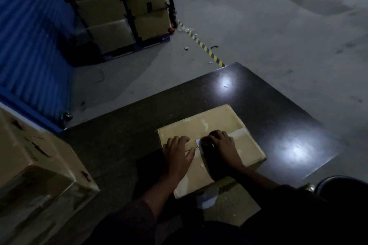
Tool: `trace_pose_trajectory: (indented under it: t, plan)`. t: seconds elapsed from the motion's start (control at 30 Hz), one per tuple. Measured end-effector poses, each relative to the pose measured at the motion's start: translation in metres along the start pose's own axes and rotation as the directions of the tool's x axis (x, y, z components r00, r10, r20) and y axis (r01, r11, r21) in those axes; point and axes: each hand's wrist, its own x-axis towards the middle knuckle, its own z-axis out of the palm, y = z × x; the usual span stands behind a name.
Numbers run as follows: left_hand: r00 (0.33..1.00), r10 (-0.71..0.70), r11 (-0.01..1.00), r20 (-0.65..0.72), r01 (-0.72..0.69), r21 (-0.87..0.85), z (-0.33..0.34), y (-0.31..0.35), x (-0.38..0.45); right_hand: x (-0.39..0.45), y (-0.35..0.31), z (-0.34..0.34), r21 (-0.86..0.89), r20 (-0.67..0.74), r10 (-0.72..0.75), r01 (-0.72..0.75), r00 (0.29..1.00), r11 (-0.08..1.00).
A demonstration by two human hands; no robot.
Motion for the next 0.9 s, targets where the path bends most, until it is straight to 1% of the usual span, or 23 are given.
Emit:
trace_pose_trajectory:
  t: [0.07,0.17,0.23,0.3,0.43,0.6,0.67,0.77,0.9]
  plan:
    - [0.999,0.027,0.999,-0.018,-0.027,0.035,0.006,0.000,0.002,0.004,-0.002,-0.002,-0.035,0.077,0.007,-0.004,0.997,0.999]
    - [0.987,0.164,0.980,-0.004,-0.162,0.115,0.008,-0.003,0.000,0.005,-0.003,-0.005,-0.013,0.046,-0.004,0.005,0.999,1.000]
    - [0.979,0.204,0.972,0.023,-0.205,0.115,0.008,-0.003,0.001,0.004,-0.004,-0.004,0.019,0.018,0.004,-0.004,1.000,1.000]
    - [0.980,0.196,0.975,0.034,-0.199,0.101,0.009,-0.003,0.002,0.004,-0.005,-0.002,0.042,0.008,0.007,-0.007,1.000,0.999]
    - [0.983,0.171,0.981,0.067,-0.177,0.086,0.009,-0.004,0.002,0.008,-0.002,0.002,-0.033,0.061,0.002,0.000,0.998,0.999]
    - [0.986,0.162,0.986,0.037,-0.163,0.035,0.008,-0.005,0.003,0.008,-0.001,0.006,-0.030,0.029,0.013,-0.012,0.999,0.999]
    - [0.989,0.143,0.990,0.033,-0.143,0.009,0.008,-0.005,0.004,0.009,0.000,0.008,-0.044,0.040,0.021,-0.019,0.999,0.999]
    - [0.993,0.114,0.993,0.041,-0.112,-0.046,0.007,-0.004,0.003,0.009,0.000,0.005,-0.007,0.055,0.022,-0.022,0.998,1.000]
    - [0.994,0.101,0.993,0.033,-0.099,-0.062,0.009,-0.005,0.002,0.010,-0.001,0.006,-0.017,0.033,0.025,-0.024,0.999,1.000]
